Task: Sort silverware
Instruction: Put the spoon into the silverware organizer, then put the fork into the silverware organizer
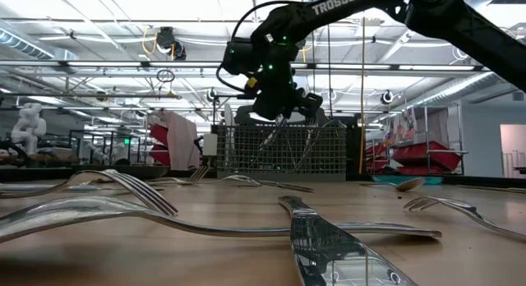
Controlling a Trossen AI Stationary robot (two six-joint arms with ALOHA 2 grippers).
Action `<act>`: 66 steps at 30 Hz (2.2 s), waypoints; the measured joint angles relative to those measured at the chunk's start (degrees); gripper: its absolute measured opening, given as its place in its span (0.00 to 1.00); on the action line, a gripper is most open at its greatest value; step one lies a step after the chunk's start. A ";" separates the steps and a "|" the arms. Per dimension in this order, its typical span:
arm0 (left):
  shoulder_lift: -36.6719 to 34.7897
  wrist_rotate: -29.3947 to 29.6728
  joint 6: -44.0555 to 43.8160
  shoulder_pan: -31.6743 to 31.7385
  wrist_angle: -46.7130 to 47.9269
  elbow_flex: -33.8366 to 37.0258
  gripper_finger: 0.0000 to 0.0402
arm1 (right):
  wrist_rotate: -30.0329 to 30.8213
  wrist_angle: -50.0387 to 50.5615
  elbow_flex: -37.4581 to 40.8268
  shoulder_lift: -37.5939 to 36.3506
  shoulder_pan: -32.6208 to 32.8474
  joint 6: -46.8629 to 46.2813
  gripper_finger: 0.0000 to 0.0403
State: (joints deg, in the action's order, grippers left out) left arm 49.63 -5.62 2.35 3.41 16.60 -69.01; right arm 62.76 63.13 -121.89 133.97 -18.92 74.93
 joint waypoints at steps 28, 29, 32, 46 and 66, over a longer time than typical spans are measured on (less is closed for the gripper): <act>0.01 2.19 -0.36 0.01 -0.06 0.00 0.03 | 4.75 -9.32 -2.18 -5.17 2.90 -6.60 0.48; 0.00 2.51 -0.39 -0.01 0.17 0.00 0.03 | 4.62 -10.00 -2.53 -5.90 3.36 -7.63 0.49; 0.12 5.21 -0.46 -0.01 2.62 0.00 0.03 | 4.43 -9.56 -4.42 -8.70 4.83 -12.34 0.49; 13.15 12.27 2.33 0.58 36.59 0.00 0.07 | -5.05 16.93 -5.60 -40.45 14.67 -65.58 0.49; 37.76 0.50 24.44 16.59 34.21 4.90 0.38 | -31.15 26.86 -4.94 -54.00 37.36 -92.76 0.49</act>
State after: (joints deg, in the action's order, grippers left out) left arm 87.38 -5.12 26.79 20.00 50.81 -64.11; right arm 31.61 90.00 -126.82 79.97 18.44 -17.83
